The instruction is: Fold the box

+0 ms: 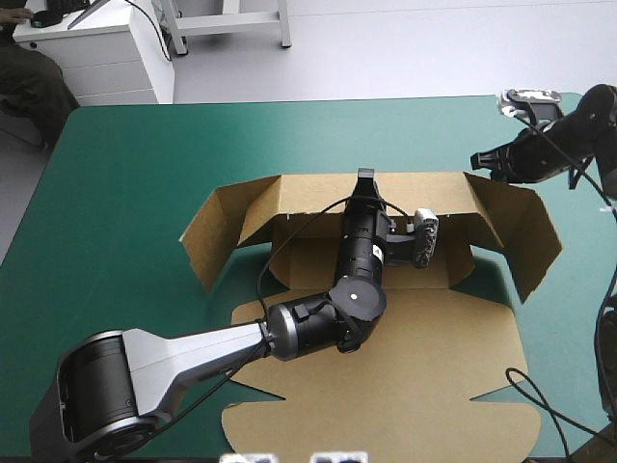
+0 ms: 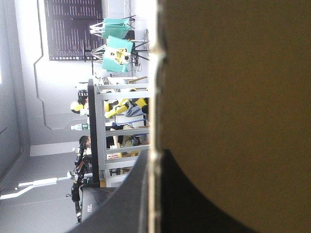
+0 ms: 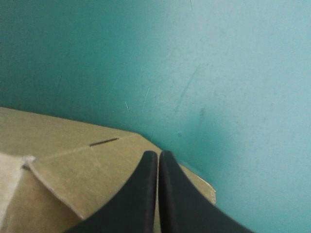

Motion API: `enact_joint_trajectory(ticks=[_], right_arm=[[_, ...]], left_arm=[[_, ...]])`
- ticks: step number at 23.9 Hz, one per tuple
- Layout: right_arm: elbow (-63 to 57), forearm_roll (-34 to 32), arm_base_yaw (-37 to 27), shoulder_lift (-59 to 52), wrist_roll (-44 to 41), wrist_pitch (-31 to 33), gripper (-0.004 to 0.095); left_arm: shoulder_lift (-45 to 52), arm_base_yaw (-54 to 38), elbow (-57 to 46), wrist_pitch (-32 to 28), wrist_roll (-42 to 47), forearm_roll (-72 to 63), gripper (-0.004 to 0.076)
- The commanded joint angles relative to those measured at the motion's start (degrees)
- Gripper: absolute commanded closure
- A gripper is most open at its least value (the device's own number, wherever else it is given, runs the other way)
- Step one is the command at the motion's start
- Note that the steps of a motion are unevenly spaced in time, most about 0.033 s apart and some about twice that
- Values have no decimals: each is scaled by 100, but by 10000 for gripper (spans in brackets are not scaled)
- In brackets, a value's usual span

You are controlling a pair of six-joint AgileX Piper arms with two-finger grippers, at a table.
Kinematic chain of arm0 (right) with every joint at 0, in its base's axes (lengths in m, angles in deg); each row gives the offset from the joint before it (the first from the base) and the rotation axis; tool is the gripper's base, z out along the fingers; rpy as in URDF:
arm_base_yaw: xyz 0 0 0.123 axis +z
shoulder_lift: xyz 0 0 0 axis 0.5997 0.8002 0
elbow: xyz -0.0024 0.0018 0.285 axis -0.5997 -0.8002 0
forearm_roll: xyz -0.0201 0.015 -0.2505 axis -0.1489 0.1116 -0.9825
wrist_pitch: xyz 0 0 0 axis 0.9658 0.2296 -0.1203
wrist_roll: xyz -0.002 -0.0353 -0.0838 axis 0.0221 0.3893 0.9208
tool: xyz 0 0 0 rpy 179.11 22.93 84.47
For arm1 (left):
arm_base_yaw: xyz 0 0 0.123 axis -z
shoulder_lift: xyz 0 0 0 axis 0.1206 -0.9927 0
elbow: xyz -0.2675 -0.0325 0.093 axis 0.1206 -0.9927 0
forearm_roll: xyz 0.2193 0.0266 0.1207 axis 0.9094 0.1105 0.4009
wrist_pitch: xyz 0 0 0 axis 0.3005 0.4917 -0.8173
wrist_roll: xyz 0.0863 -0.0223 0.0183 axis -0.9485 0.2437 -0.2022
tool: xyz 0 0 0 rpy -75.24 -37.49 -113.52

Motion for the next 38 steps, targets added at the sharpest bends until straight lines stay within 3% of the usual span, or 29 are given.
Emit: enact_joint_trajectory(ticks=[1, 6, 12, 16, 22, 27, 32, 34, 38], right_arm=[[-301, 146, -12, -546, 202, -158, 912], [-1054, 459, -12, -957, 382, -496, 912], [-2627, 908, -12, -1737, 715, -1706, 912], [-3597, 1675, -22, -2214, 1201, -2375, 912], [-4325, 2067, -22, -2720, 1829, -3064, 912], [-4547, 2384, -22, -2940, 2832, -3292, 912], [-4608, 2177, -22, -3027, 3450, -3104, 908], [-4608, 2044, -22, -3027, 3420, -3078, 845], [-4608, 1900, -22, -3027, 3818, -2744, 538]], left_arm=[[347, 28, 156, 197, 92, 446, 731], [347, 28, 156, 131, 81, 418, 731], [337, -26, 144, -407, 46, 26, 731], [137, -91, 144, -293, 17, -72, 731], [-176, -91, 144, -268, 11, -61, 731], [-191, -91, 157, -188, 11, -5, 731], [-191, -91, 157, -34, 11, 189, 731], [-191, -91, 157, -21, 23, 189, 731], [-191, -91, 157, -21, 50, 189, 731]])
